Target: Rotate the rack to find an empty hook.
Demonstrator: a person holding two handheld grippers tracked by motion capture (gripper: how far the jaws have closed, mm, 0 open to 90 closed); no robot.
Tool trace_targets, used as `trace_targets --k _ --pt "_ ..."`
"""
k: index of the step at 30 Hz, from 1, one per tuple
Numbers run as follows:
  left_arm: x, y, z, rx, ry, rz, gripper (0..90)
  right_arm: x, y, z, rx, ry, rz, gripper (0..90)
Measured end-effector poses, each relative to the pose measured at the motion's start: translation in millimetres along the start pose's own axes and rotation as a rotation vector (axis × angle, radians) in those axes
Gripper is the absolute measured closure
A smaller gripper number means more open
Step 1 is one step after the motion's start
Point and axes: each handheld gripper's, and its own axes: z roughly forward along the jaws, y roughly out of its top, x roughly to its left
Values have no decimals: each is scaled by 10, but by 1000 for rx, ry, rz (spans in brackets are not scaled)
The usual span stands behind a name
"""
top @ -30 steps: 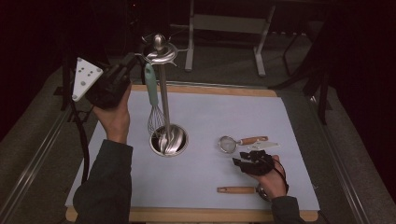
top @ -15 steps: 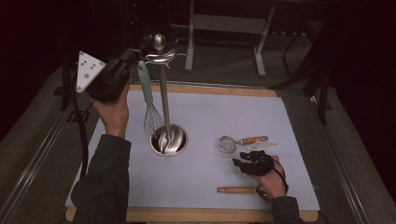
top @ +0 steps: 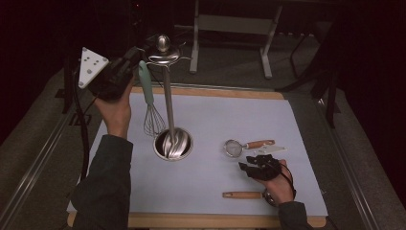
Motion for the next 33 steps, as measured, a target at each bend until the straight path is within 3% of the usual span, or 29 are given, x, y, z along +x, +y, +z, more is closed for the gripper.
trace_targets --k 10,14,23,33 --pt "51 -111 -99 54 -27 25 897 -8 -5 -13 1 -9 0 558" --pt "43 -245 -167 85 -46 31 891 -13 -7 -15 2 -9 1 558" --pt "90 -448 -279 133 -41 36 879 -25 -16 -26 0 -12 8 558" --pt "94 -967 -557 205 -17 12 861 -54 -25 -51 -5 -17 18 558"
